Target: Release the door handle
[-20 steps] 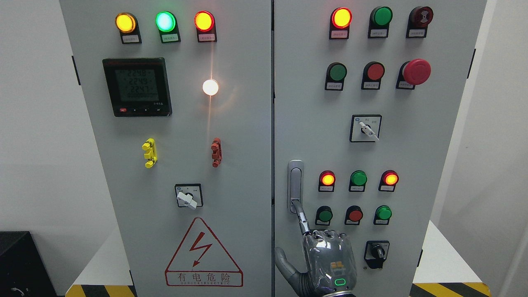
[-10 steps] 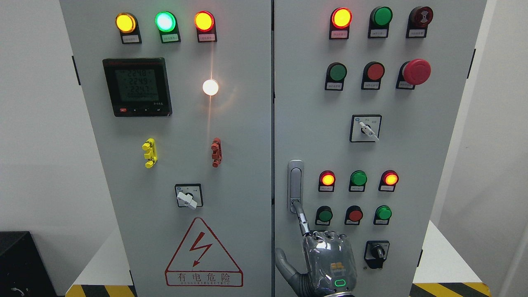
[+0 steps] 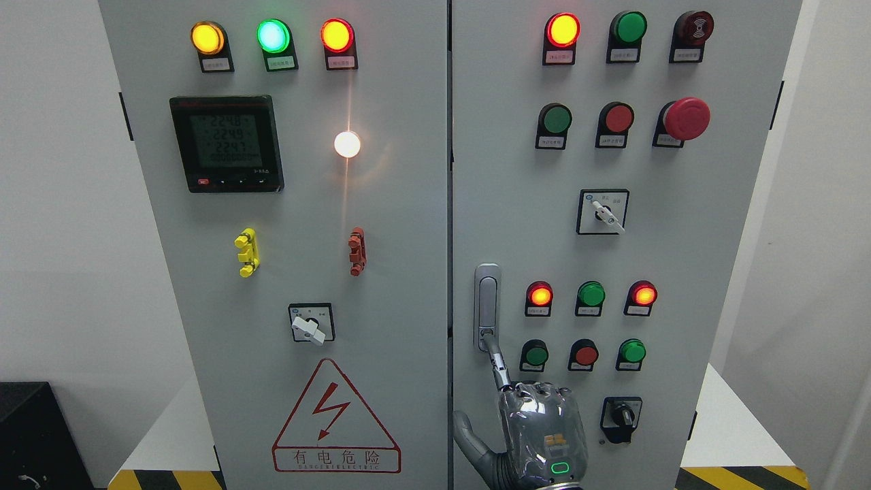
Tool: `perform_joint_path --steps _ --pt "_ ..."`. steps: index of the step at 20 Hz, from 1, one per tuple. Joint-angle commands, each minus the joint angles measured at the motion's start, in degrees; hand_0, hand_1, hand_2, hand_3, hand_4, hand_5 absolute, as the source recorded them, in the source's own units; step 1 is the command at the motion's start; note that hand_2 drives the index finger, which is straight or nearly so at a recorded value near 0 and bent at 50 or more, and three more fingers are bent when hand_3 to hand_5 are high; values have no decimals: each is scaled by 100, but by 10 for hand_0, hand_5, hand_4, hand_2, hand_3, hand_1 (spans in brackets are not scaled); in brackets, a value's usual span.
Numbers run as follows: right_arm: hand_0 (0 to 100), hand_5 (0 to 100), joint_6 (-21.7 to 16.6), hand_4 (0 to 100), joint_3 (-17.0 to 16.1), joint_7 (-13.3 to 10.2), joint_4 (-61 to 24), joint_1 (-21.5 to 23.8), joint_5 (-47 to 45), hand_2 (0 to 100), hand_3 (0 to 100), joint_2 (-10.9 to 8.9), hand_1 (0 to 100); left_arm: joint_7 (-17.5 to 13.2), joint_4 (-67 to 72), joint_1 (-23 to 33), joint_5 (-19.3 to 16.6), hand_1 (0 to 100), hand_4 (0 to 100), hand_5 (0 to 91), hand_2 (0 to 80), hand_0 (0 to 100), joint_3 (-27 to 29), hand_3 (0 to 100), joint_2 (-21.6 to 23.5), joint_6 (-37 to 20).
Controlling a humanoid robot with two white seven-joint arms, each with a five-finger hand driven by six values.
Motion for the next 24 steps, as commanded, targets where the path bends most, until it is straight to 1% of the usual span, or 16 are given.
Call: perform_joint_path --steps 1,24 --pt "375 1000 3 1000 8 10 67 0 0 29 1000 0 244 -2 167 -149 -1 556 0 0 0 120 0 0 0 1" --pt "376 1000 3 1000 8 10 84 96 0 32 1000 0 243 -2 167 -149 -1 556 0 0 0 120 0 0 0 1"
